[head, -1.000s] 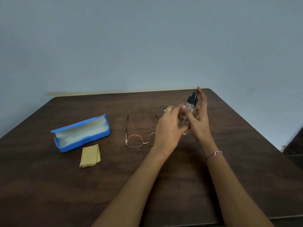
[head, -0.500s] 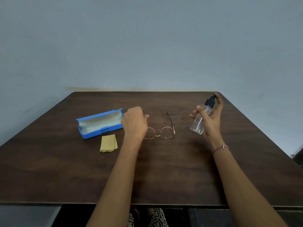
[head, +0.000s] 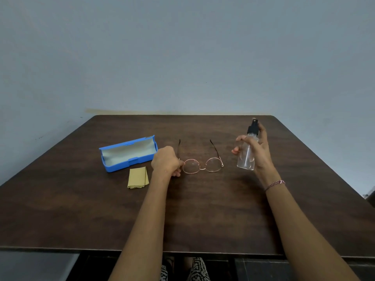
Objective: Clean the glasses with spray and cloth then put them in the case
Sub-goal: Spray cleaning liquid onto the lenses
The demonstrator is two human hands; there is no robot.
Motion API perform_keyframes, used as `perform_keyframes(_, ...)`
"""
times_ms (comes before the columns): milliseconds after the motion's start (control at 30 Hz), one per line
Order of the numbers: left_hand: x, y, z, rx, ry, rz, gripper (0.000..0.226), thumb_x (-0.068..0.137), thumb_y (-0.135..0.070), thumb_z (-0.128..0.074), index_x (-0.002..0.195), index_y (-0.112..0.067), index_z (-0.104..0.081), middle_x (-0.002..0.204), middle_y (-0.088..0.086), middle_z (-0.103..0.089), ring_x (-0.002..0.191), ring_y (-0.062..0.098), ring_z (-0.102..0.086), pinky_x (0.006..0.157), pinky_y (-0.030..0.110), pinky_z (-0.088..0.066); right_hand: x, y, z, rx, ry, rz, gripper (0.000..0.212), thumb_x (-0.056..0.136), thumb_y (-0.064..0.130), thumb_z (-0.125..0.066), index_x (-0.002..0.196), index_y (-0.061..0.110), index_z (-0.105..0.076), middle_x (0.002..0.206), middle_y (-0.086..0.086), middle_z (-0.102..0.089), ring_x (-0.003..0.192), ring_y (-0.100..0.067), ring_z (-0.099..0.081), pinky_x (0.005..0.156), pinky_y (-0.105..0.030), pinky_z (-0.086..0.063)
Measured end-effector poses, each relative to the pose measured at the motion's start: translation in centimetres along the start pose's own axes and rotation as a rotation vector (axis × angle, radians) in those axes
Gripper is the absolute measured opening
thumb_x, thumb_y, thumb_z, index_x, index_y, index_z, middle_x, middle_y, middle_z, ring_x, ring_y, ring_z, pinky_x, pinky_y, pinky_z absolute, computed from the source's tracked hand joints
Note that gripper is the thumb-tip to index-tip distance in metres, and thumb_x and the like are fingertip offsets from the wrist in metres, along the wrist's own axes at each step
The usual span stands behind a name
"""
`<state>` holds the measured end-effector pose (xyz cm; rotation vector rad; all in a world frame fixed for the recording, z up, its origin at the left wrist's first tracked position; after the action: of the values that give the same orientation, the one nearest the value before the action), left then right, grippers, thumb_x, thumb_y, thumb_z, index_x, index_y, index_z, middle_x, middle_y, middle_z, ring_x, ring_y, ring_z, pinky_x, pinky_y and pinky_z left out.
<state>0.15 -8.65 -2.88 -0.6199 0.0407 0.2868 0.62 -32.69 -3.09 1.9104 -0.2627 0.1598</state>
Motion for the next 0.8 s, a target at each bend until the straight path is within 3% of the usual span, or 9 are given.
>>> perform_keyframes(133,0.6,0.0,-0.7,-0.196,0.088,0.072,0.026,0.089,-0.019,-0.063,0.069,-0.001,-0.066,0.063,0.009,-0.071,0.062,0.016,-0.071,0.072,0.031,-0.06,0.0,-0.2,0.0,-0.039,0.037,-0.001,0.064,0.088,-0.003,-0.052,0.136,0.036,-0.034,0.074,-0.009,-0.055,0.049,-0.02,-0.051,0.055,-0.032,-0.05)
perform_keyframes(300,0.9,-0.8,-0.9,-0.579,0.158,0.089,0.021,0.095,-0.014,-0.053,0.079,-0.001,-0.052,0.068,0.018,-0.067,0.056,0.022,-0.068,0.058,0.029,-0.058,-0.5,0.3,-0.7,-0.115,0.11,0.059,0.075,0.088,-0.006,-0.052,0.139,0.045,-0.029,0.074,-0.01,-0.057,0.049,-0.02,-0.051,0.051,-0.031,-0.051)
perform_keyframes(400,1.8,-1.3,-0.9,-0.72,0.071,0.008,0.011,0.09,-0.011,-0.06,0.083,-0.003,-0.056,0.071,0.018,-0.067,0.061,0.026,-0.069,0.065,0.035,-0.059,-0.7,0.5,-1.1,-0.193,0.128,0.093,0.079,0.086,-0.008,-0.055,0.138,0.047,-0.033,0.082,-0.014,-0.056,0.051,-0.022,-0.05,0.052,-0.035,-0.052)
perform_keyframes(600,2.9,-1.6,-1.7,-0.964,0.0,-0.043,0.017,0.084,-0.005,-0.066,0.098,0.003,-0.063,0.083,0.017,-0.069,0.075,0.024,-0.071,0.057,0.023,-0.057,-1.1,-0.1,-1.8,-0.417,0.221,0.146,0.077,0.085,-0.005,-0.059,0.136,0.048,-0.035,0.092,-0.018,-0.059,0.054,-0.028,-0.054,0.055,-0.039,-0.054)
perform_keyframes(733,3.1,-1.9,-2.0,-0.958,-0.114,-0.121,0.016,0.082,-0.008,-0.069,0.096,-0.002,-0.069,0.085,0.009,-0.071,0.082,0.016,-0.071,0.076,0.028,-0.058,-1.5,-0.6,-2.6,-0.651,0.304,0.218,0.075,0.086,0.001,-0.061,0.138,0.046,-0.032,0.08,-0.008,-0.066,0.052,-0.023,-0.058,0.059,-0.029,-0.054)
perform_keyframes(800,2.9,-2.2,-1.8,-0.862,-0.235,-0.2,0.014,0.081,-0.014,-0.071,0.094,-0.008,-0.071,0.082,0.001,-0.072,0.081,0.01,-0.069,0.08,0.027,-0.056,-1.7,-0.9,-3.1,-0.75,0.321,0.247,0.074,0.085,0.003,-0.061,0.137,0.047,-0.031,0.088,-0.004,-0.064,0.051,-0.024,-0.06,0.056,-0.026,-0.054)
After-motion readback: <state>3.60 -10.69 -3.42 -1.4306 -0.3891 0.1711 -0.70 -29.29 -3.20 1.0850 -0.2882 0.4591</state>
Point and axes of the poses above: each hand's wrist, its own x-axis towards the middle knuckle, its own z-axis out of the back of the hand, y = z × x, the point moved 1 cm from there along x, towards the middle knuckle
